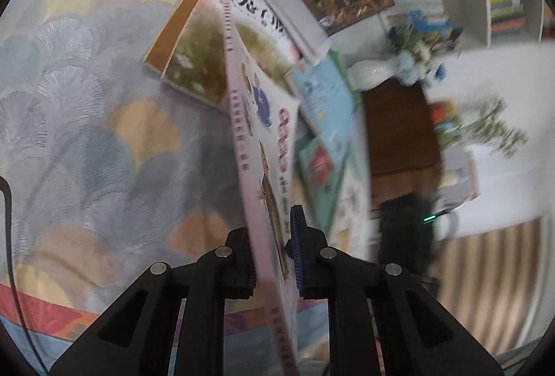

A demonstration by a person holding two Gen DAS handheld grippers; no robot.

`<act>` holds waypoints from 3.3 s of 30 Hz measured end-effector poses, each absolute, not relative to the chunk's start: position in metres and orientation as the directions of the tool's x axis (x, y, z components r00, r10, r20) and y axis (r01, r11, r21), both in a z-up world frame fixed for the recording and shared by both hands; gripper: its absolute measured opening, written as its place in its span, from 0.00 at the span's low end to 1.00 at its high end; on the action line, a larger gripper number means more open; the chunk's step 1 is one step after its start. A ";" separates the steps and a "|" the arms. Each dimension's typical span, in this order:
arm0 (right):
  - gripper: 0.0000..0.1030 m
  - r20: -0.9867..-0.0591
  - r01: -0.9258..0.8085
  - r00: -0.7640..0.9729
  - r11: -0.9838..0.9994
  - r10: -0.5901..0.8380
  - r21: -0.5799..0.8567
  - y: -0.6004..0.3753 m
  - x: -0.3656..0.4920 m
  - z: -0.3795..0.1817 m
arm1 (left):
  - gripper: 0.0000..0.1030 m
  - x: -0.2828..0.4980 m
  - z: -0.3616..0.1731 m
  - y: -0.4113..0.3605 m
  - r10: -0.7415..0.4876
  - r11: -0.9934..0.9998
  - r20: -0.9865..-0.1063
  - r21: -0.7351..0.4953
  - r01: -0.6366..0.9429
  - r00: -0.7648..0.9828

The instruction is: Organize books

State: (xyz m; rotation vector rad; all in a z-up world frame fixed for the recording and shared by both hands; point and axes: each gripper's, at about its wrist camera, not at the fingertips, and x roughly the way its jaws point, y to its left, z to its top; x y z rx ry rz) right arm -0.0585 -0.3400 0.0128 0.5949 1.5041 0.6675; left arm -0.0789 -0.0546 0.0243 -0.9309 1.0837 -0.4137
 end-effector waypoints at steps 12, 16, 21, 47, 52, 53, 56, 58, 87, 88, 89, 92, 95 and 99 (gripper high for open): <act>0.57 -0.392 0.195 -0.055 0.395 0.918 0.898 -0.331 -0.057 -0.015 | 0.11 -0.079 0.016 -0.037 -0.775 0.366 -0.429 -0.903 -0.224 0.465; 0.31 -0.475 0.087 -0.007 0.474 0.880 0.876 -0.323 -0.059 0.010 | 0.11 -0.080 0.016 -0.029 -0.748 0.433 -0.497 -0.868 -0.244 0.440; 0.27 -0.712 -0.153 0.074 0.713 0.698 0.684 -0.299 -0.063 0.048 | 0.12 -0.077 0.027 -0.045 -0.605 0.711 -0.712 -0.684 -0.160 0.355; 0.29 -0.752 -0.455 0.295 0.779 0.589 0.431 -0.079 -0.001 0.153 | 0.13 -0.008 0.132 0.133 -0.464 0.846 -0.698 -0.531 0.040 0.545; 0.32 -0.754 -0.402 0.258 0.777 0.604 0.485 -0.031 0.046 0.140 | 0.13 0.025 0.126 0.178 -0.418 0.866 -0.707 -0.500 0.013 0.570; 0.32 -0.759 -0.397 0.258 0.782 0.598 0.481 -0.021 0.055 0.136 | 0.13 0.034 0.123 0.185 -0.411 0.868 -0.710 -0.496 0.008 0.572; 0.33 -0.772 -0.385 0.246 0.790 0.586 0.477 0.000 0.077 0.128 | 0.13 0.058 0.113 0.203 -0.398 0.872 -0.716 -0.489 -0.005 0.573; 0.33 -0.783 -0.381 0.237 0.797 0.575 0.470 0.011 0.091 0.122 | 0.13 0.070 0.106 0.211 -0.403 0.867 -0.716 -0.498 -0.012 0.570; 0.35 -0.877 -0.240 0.139 0.875 0.461 0.421 0.021 0.142 0.039 | 0.30 0.085 0.039 0.260 -0.259 0.897 -0.857 -0.384 -0.218 0.445; 0.35 -0.870 -0.231 0.139 0.870 0.472 0.435 0.013 0.133 0.041 | 0.30 0.081 0.040 0.258 -0.258 0.898 -0.859 -0.382 -0.219 0.443; 0.35 -0.870 -0.226 0.140 0.870 0.474 0.437 0.008 0.127 0.043 | 0.30 0.076 0.043 0.255 -0.258 0.899 -0.859 -0.382 -0.216 0.443; 0.35 -0.861 -0.202 0.140 0.865 0.489 0.459 -0.018 0.099 0.049 | 0.30 0.059 0.049 0.243 -0.270 0.900 -0.857 -0.387 -0.201 0.440; 0.35 -0.854 -0.178 0.138 0.861 0.501 0.476 -0.046 0.070 0.053 | 0.30 0.047 0.058 0.218 -0.302 0.906 -0.849 -0.397 -0.146 0.433; 0.37 -0.867 -0.151 0.138 0.875 0.480 0.460 -0.085 0.031 0.054 | 0.31 0.039 0.076 0.171 -0.330 0.923 -0.841 -0.383 -0.040 0.428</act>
